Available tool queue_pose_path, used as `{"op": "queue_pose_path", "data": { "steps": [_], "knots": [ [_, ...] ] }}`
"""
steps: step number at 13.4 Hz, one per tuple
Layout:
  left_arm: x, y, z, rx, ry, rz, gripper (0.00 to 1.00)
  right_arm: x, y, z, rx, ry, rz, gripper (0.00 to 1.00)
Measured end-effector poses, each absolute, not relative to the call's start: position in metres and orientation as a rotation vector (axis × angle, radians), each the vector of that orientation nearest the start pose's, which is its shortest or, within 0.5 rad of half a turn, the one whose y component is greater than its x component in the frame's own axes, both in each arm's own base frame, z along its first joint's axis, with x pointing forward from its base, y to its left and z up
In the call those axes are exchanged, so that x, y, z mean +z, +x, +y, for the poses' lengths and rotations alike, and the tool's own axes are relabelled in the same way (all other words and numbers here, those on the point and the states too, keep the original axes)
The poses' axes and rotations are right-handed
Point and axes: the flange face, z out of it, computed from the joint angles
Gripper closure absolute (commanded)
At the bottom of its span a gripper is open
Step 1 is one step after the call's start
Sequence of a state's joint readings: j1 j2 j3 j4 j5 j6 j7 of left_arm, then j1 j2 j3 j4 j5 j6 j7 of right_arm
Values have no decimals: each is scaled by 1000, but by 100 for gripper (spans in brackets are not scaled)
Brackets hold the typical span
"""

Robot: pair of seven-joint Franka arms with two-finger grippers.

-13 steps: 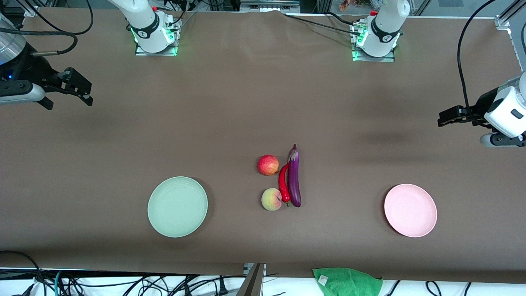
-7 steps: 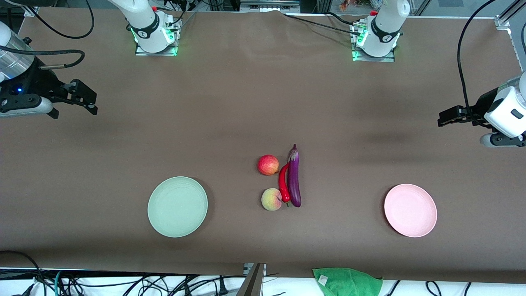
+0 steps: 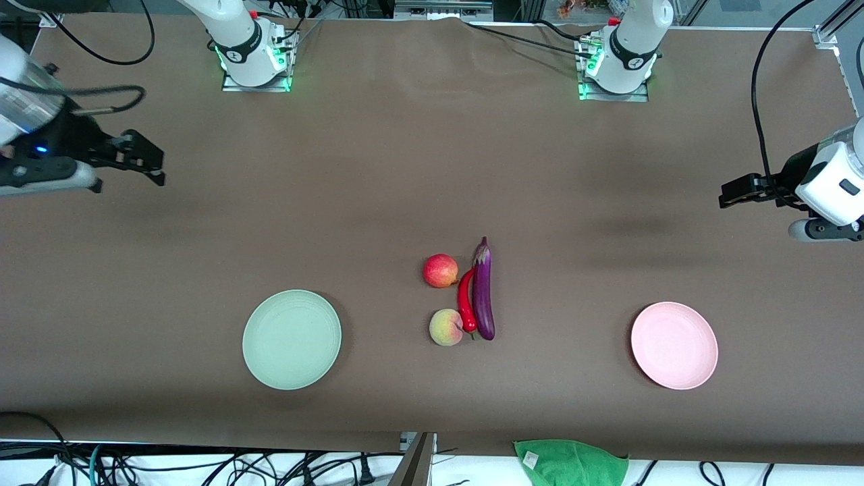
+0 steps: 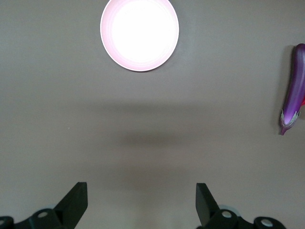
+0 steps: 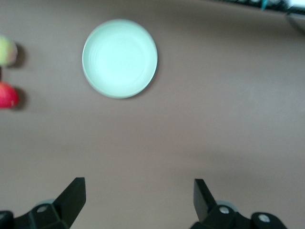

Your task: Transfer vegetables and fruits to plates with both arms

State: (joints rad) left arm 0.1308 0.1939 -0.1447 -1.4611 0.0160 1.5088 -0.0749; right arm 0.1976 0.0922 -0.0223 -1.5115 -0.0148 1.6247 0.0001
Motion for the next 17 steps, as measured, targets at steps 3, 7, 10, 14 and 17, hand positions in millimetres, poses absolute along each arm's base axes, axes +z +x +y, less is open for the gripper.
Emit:
{"op": "queue_pose_path", "data": {
  "steps": [3,7,10,14,17],
  "knots": [
    [559,603,1,228,-3137,-96,0,559,570,180,154,-3180,-488,0],
    [559,603,1,228,-3138,-96,0,504,567,267,188,-3146,-483,0],
    [559,603,1,228,-3138,-96,0,449,567,333,138,-3134,-333,0],
    [559,603,1,229,-3138,-96,0,370,557,420,21,-3077,-140,0],
    [557,604,5,234,-3137,-105,0,303,541,475,-80,-3026,-86,0]
  ]
}}
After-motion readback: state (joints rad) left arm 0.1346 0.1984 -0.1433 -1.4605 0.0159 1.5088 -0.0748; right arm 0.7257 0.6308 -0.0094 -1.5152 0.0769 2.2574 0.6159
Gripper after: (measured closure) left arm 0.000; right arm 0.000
